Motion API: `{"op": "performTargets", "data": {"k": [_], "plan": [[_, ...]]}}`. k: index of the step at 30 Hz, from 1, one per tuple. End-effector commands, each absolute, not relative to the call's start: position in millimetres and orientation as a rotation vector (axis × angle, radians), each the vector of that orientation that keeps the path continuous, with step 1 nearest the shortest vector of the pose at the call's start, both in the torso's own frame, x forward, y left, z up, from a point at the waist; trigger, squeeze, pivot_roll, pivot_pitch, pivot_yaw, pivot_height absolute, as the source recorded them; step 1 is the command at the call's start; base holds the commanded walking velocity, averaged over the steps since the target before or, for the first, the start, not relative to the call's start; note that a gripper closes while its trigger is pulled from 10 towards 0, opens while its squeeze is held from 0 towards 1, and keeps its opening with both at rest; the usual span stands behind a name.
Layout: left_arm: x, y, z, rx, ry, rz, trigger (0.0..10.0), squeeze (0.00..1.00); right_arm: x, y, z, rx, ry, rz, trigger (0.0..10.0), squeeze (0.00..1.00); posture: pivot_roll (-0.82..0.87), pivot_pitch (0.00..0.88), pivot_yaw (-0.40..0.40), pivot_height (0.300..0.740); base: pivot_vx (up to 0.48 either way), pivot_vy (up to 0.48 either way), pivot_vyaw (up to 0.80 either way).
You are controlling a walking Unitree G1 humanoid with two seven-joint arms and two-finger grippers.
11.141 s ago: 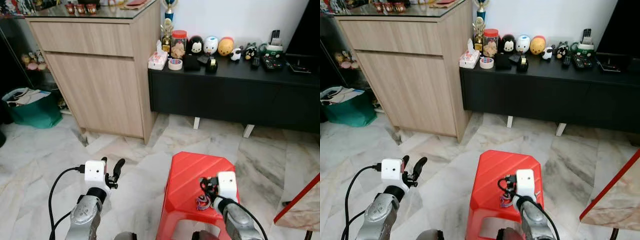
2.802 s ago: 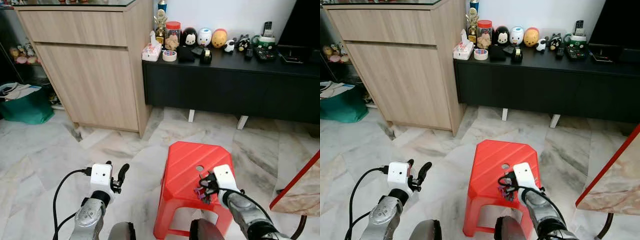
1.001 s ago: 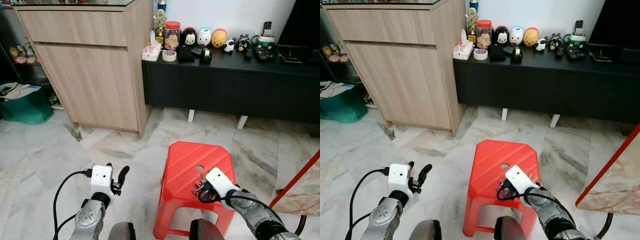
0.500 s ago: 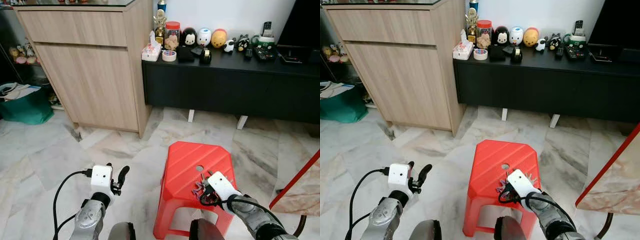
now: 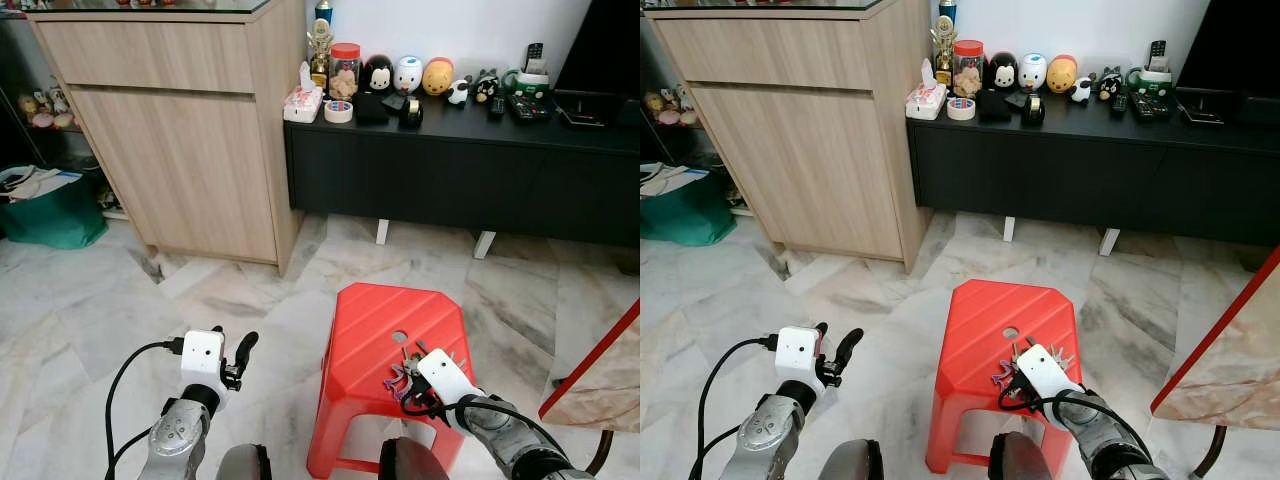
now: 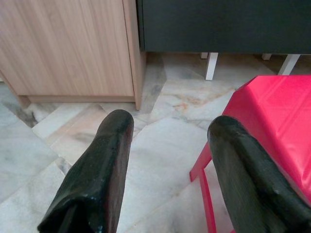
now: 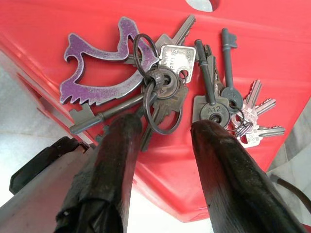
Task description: Hang keys on a hook
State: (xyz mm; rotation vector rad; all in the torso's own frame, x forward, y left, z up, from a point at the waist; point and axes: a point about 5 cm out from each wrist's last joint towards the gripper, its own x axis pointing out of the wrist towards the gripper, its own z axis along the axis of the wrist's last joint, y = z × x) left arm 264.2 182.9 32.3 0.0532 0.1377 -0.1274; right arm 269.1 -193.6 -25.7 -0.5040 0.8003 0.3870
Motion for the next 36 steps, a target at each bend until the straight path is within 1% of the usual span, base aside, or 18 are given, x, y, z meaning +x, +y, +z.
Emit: {"op": "performTargets", "data": {"k": [1, 17, 22, 30, 36], "plan": [[263, 184, 31, 0.066, 0.148, -0.134, 10.0, 0.0, 272, -193, -24, -0.509, 0.794, 0.38, 10.0, 0.0, 0.05, 0.028, -0.011, 0.597, 0.0, 0.0, 0.0], [260, 185, 30, 0.069, 0.153, -0.137, 10.0, 0.0, 274, -180, -24, -0.515, 0.762, 0.42, 10.0, 0.0, 0.06, 0.04, -0.009, 0.597, 0.0, 0.0, 0.0], [258, 184, 29, 0.068, 0.156, -0.138, 10.0, 0.0, 275, -184, -23, -0.545, 0.755, 0.388, 10.0, 0.0, 0.06, 0.046, -0.008, 0.597, 0.0, 0.0, 0.0], [256, 184, 29, 0.067, 0.158, -0.14, 10.0, 0.0, 283, -189, -16, -0.546, 0.711, 0.328, 10.0, 0.0, 0.06, 0.053, -0.008, 0.597, 0.0, 0.0, 0.0], [253, 184, 28, 0.067, 0.162, -0.142, 10.0, 0.0, 278, -189, -21, -0.546, 0.754, 0.348, 10.0, 0.0, 0.07, 0.059, -0.009, 0.597, 0.0, 0.0, 0.0]]}}
